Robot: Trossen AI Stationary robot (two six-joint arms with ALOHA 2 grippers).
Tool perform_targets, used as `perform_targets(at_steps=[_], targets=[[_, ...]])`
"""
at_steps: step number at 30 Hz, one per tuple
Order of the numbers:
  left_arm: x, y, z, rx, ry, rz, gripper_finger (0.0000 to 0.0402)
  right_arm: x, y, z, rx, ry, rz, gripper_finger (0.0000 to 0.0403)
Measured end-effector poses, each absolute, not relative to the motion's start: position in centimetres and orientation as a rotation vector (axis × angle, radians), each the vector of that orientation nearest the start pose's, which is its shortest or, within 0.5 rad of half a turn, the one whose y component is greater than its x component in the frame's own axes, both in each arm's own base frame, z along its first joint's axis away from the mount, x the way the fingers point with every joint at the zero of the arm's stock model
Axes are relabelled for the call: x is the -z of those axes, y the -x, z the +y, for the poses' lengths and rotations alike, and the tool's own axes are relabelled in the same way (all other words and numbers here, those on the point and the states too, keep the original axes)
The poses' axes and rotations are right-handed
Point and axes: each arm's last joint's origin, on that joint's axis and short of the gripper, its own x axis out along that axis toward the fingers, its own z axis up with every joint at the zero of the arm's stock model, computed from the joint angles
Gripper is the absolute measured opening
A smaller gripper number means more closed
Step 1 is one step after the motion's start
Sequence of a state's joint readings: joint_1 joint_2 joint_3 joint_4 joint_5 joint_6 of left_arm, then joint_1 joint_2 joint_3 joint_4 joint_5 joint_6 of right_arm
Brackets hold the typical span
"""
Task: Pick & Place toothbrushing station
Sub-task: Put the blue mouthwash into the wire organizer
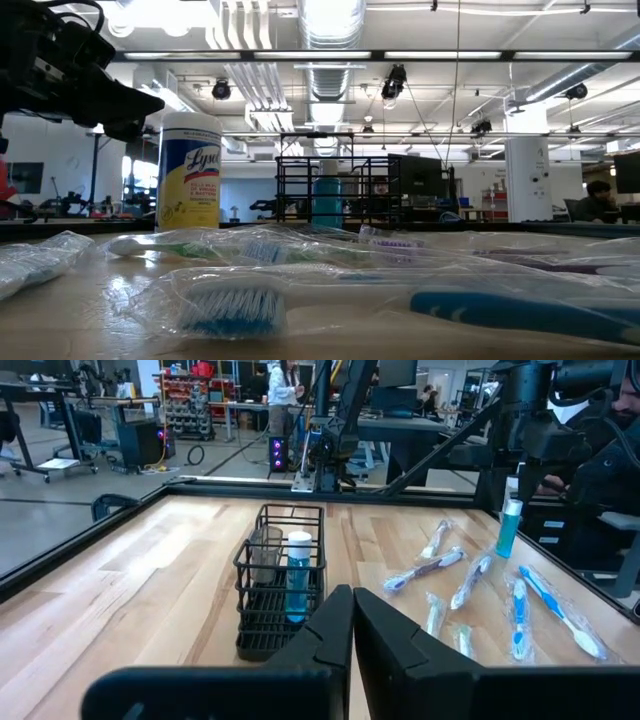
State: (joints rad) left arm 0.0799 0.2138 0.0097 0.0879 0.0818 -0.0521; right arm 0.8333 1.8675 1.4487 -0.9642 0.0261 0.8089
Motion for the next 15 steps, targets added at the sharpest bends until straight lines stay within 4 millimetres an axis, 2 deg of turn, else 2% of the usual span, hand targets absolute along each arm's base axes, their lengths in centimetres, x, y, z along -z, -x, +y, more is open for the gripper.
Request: perform_targets(at_steps=[5,11,15], targets=[[-15.76,-10.99,0.65,-0.001,0.062,0.115,0.0011,-21.62,-24.52,26.88,-0.111,-0.079,1.419,0.0144],[-15.76,-10.99,0.65,-0.001,0.061,0.115,0.001,-21.62,-24.53,26.89,-0.131,-0.057,1.417,0.009],[-15.76,-10.99,0.65,-0.001,0.056,0.115,0.0016,-21.77,-24.47,26.83,-0.153,-0.032,1.414,0.0085]])
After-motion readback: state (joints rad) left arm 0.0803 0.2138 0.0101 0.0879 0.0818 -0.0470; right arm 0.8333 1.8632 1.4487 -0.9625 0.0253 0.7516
